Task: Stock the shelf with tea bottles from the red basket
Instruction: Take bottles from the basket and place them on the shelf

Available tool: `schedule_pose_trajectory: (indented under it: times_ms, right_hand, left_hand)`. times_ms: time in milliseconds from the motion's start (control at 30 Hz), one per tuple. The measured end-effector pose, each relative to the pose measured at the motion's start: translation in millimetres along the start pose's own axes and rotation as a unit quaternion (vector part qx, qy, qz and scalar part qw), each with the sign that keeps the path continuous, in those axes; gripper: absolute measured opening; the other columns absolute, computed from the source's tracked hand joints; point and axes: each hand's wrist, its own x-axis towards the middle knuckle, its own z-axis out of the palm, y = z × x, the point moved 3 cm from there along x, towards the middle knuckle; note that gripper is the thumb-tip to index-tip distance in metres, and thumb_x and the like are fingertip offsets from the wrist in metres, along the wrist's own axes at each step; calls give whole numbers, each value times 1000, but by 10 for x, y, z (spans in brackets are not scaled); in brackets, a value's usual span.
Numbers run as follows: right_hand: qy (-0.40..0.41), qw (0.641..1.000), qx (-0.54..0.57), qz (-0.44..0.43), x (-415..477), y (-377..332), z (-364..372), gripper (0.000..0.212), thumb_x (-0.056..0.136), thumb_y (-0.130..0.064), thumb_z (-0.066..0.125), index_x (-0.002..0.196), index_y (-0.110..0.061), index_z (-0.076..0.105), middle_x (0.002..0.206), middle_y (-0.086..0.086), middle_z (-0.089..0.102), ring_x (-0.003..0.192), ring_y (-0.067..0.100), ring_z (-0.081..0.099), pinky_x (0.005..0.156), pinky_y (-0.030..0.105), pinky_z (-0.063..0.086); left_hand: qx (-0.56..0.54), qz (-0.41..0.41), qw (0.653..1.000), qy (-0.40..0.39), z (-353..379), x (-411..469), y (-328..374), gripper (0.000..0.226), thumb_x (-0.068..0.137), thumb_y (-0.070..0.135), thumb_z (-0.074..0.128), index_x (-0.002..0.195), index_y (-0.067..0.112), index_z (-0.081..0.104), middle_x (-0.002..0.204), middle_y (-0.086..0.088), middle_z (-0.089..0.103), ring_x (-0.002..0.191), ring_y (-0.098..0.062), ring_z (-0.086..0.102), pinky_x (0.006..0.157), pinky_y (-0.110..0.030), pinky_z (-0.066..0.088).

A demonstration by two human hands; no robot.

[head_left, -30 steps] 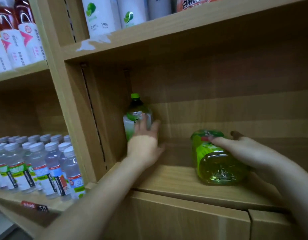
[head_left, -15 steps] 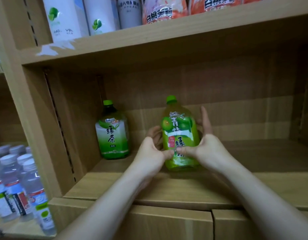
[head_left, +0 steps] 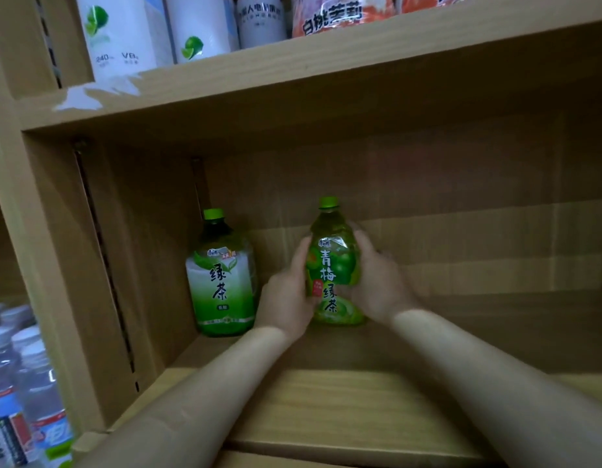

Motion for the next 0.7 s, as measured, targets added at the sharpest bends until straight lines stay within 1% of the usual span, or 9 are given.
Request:
schedule_pose_trajectory:
  times_ms: [100,167,267,300,367,400,500,633,700]
  right_hand:
    - [21,1000,9,5,141,71,108,103,75,-22,77,144,-52,7,118,15,59,109,34,60,92,37,49]
    - [15,1000,24,6,197,127,136,103,75,-23,77,143,-53,5,122,11,61,112,32,60,91,36,49]
    - [-10,998,67,19,236,190,147,107,72,-26,80,142,-53,4,130,12,53,120,32,54,98,40,46]
    - [-6,997,79,22,233,193,151,107,71,-28,80,144,-50,6,134,14,48,123,34,50,101,41,44]
    - [36,999,27,-1,191,103,126,102,73,-31,80,147,-42,11,142,16,36,129,36,42,105,42,40]
    - [64,996,-44,-41,145,-10,98,97,75,-34,78,147,-40,13,147,15,29,133,35,37,106,44,38]
    - [85,957,-206,-186,23,-347,138,80,82,-41,66,144,-41,16,155,7,15,141,31,19,104,50,36]
    - [11,957,-268,-112,69,-405,278,73,84,-40,65,144,-38,22,158,6,2,143,34,6,108,58,30]
    - [28,946,-291,-140,54,-532,332,70,86,-43,61,144,-37,23,157,9,9,143,32,10,108,59,21]
  left_hand:
    - [11,-5,1000,10,71,86,-95,99,78,16,73,144,46,6,107,-10,71,95,-32,68,82,-42,54]
    - [-39,-32,999,-6,117,140,-161,96,78,18,74,141,49,10,106,-9,71,94,-30,68,83,-41,54]
    - [-179,-91,979,-39,97,188,-245,86,80,23,76,146,38,23,123,1,65,109,-18,63,97,-32,50]
    - [-187,-101,976,-50,53,180,-229,80,82,21,75,147,32,30,126,4,62,112,-14,61,98,-26,46]
    - [-103,-76,992,-26,-120,148,-160,62,87,15,68,143,26,43,131,-1,61,117,-18,59,97,-24,44]
    - [-33,-58,998,10,-245,104,-126,56,88,15,64,140,26,46,133,-4,58,121,-21,55,99,-28,45]
    - [134,-60,985,89,-646,-87,-163,57,88,26,63,141,30,42,144,-5,39,134,-26,34,105,-40,41]
    - [194,-100,975,35,-931,-298,-474,73,85,31,68,146,34,29,153,-6,21,139,-28,23,106,-41,39]
    - [206,-81,975,10,-991,-401,-529,73,87,33,65,148,36,24,156,-6,18,139,-26,26,105,-37,39]
